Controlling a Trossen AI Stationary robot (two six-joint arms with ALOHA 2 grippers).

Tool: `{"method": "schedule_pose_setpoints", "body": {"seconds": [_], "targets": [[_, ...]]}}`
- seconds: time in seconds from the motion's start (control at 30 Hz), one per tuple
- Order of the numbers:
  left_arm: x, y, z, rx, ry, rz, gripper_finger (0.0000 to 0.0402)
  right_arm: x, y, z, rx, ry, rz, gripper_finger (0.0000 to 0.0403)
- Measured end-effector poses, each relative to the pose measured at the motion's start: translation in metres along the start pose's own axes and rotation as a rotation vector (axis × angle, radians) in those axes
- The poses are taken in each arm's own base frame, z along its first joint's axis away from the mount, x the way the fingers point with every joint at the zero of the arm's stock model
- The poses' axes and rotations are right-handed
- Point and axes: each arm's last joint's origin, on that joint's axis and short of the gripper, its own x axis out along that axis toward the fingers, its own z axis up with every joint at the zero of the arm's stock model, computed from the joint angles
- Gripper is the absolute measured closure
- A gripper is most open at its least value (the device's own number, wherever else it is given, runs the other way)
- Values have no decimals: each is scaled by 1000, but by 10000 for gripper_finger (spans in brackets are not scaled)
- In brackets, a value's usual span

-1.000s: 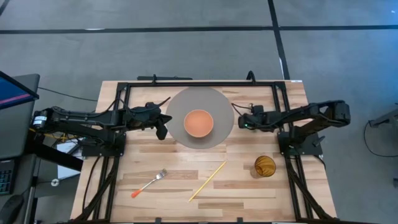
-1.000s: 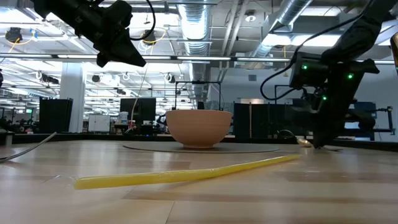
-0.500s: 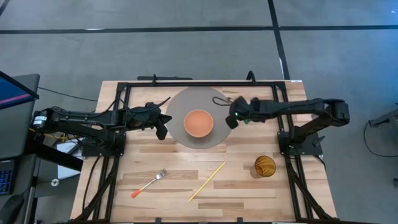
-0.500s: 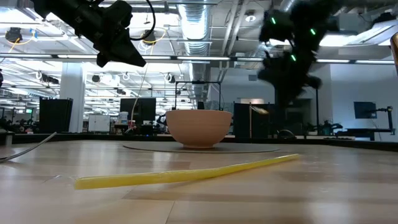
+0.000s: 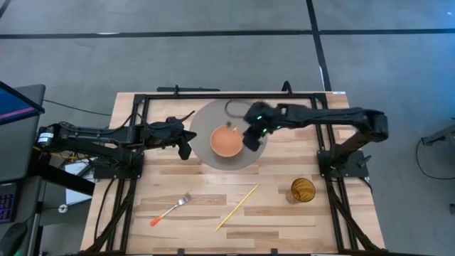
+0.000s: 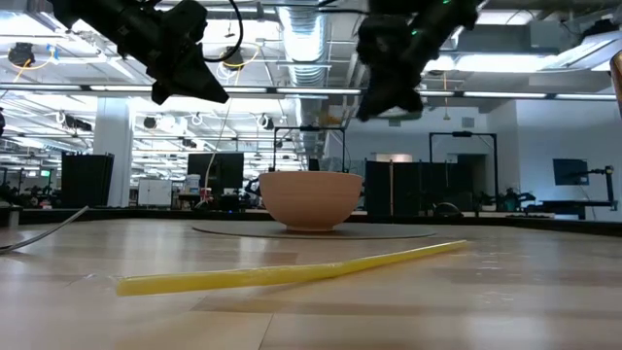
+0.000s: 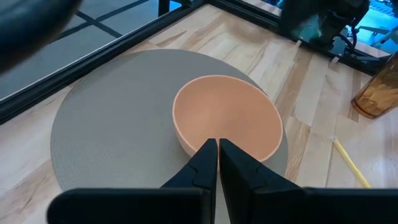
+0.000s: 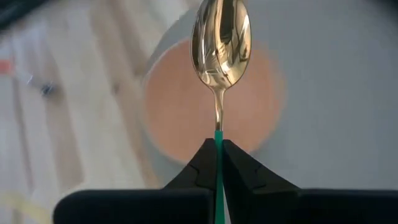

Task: Pick & Place Utensil
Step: Put the green spoon into the orange bowl on the gray table placemat

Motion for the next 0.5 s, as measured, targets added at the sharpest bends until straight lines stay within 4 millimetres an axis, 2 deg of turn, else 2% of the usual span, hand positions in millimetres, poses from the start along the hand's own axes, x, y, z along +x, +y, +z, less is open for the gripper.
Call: {"method": "schedule_pose_setpoints", "body": {"seconds": [0.1,0.23,0.37,0.5], "targets": [[0,0,0,-1,-3,-1,385,20,10,2,-28,113,36,401],[0,0,1,-2,-7,-3,385,33,18,17,-89,227,13,399],[0,0,1,-3,-8,-3,385,46,22,31,-132,362,-20,399],[0,0,1,-3,-9,-3,385,69,23,39,-198,443,-28,398]]}}
